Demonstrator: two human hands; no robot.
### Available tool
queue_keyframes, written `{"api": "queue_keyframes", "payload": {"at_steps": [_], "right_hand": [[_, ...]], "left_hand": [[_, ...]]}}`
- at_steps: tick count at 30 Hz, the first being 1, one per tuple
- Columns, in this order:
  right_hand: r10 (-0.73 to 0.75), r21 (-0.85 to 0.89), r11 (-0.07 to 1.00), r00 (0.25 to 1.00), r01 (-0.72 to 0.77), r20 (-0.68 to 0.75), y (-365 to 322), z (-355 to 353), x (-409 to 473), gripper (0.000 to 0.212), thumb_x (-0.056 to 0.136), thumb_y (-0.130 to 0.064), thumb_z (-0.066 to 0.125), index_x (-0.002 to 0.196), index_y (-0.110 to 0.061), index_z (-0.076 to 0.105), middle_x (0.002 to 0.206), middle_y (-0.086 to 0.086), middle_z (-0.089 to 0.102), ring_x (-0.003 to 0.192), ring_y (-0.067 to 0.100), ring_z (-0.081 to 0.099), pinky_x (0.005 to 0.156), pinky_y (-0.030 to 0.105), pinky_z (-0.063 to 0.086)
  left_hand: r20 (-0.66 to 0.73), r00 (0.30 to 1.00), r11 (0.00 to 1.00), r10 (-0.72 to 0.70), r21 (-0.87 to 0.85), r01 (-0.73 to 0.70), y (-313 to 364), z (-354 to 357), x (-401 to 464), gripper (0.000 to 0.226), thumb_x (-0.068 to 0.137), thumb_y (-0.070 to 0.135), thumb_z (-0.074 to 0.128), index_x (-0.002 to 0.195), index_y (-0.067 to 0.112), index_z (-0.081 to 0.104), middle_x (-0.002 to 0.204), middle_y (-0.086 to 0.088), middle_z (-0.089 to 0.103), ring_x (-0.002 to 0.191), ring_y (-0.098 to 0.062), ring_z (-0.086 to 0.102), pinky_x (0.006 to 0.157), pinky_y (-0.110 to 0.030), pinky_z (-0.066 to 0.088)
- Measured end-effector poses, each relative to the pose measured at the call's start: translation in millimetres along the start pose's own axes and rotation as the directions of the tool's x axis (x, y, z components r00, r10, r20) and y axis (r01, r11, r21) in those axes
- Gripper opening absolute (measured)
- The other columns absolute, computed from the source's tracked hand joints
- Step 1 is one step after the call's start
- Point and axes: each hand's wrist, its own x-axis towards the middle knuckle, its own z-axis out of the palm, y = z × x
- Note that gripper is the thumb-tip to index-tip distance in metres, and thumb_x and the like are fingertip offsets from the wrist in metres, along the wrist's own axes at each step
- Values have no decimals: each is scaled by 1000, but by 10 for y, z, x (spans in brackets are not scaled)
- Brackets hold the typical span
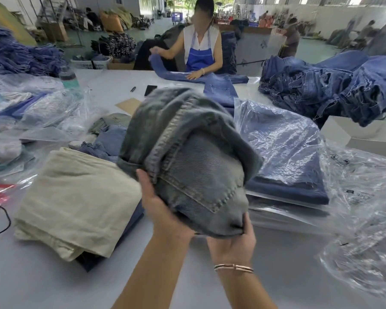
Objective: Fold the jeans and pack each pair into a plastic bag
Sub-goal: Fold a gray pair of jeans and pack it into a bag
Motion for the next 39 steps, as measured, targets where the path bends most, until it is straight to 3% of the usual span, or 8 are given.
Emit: {"api": "queue_keyframes", "payload": {"at_steps": [8, 13, 15, 20, 23, 30, 36, 39], "right_hand": [[-466, -497, 738, 878, 456, 114, -262, 60, -321, 19, 72, -36, 63, 84, -32, 77, 109, -3, 71, 108, 7, 62, 110, 54, 33], [-227, -412, -533, 344, 739, 911, -518, -201, -493, 39, 92, -55, 47, 105, -29, 72, 120, -25, 61, 115, 0, 51, 111, 22, 29], [-41, -232, -696, 284, 680, 958, -548, -311, -462, 50, 96, -52, 42, 97, -13, 74, 110, -5, 68, 108, 14, 53, 111, 18, 26], [-96, -960, -278, 994, 27, 56, -328, -805, -448, 54, 76, -67, 50, 116, -31, 58, 127, -12, 54, 129, 15, 43, 109, 15, 24], [214, -946, -64, 921, -318, -324, -317, -1343, -419, 47, 94, -40, 49, 134, -16, 47, 148, 1, 38, 138, 17, 33, 114, 22, 18], [-116, -476, 878, 948, -41, -296, -300, -1638, -449, 53, 74, -29, 63, 122, -6, 58, 98, 6, 74, 107, 25, 60, 89, 32, 51], [-395, -697, 707, 884, 120, -248, -386, -1277, -352, 25, 96, -18, 52, 114, -3, 59, 124, 23, 59, 117, 23, 56, 104, 36, 41], [-522, -979, 96, 846, 182, 106, -400, -1109, -442, 26, 86, -40, 56, 82, -19, 69, 78, -1, 73, 75, -4, 60, 84, 1, 39]], "left_hand": [[-263, 962, 989, -80, 100, 109, 346, -769, -27, 24, 70, 23, 58, 79, 15, 79, 94, -6, 74, 85, -26, 71, 72, -34, 57], [-347, 914, 977, -211, -66, 201, 117, -1180, -226, 38, 42, 17, 67, 78, 10, 79, 92, -10, 74, 79, -29, 73, 71, -42, 59], [-400, 897, 982, -187, -88, 166, 112, -1345, -243, 43, 35, 18, 66, 75, 11, 79, 92, -8, 75, 79, -29, 73, 73, -40, 59], [-607, 759, 930, -238, 83, 357, 164, -1870, -219, 23, 69, 5, 51, 79, 7, 72, 80, -8, 74, 77, -31, 68, 70, -35, 53], [-747, 602, 760, -282, 209, 615, 84, -2128, -296, 22, 88, -1, 45, 72, 5, 58, 60, -10, 67, 60, -25, 60, 58, -31, 49], [-756, 574, 515, 314, 644, 566, -196, -2244, -499, 71, 79, -4, 67, 138, -1, 28, 140, -27, 37, 124, -41, 45, 102, -49, 40], [201, 959, -471, 201, 878, -85, -476, -1834, -701, 72, 81, 22, 69, 146, 22, 37, 159, -17, 9, 147, -33, 2, 109, -61, -11], [342, 894, -182, -289, 898, -402, -603, -1683, -785, 56, 92, 49, 44, 144, 35, 28, 159, 6, 12, 148, -12, -1, 117, -50, -14]]}}
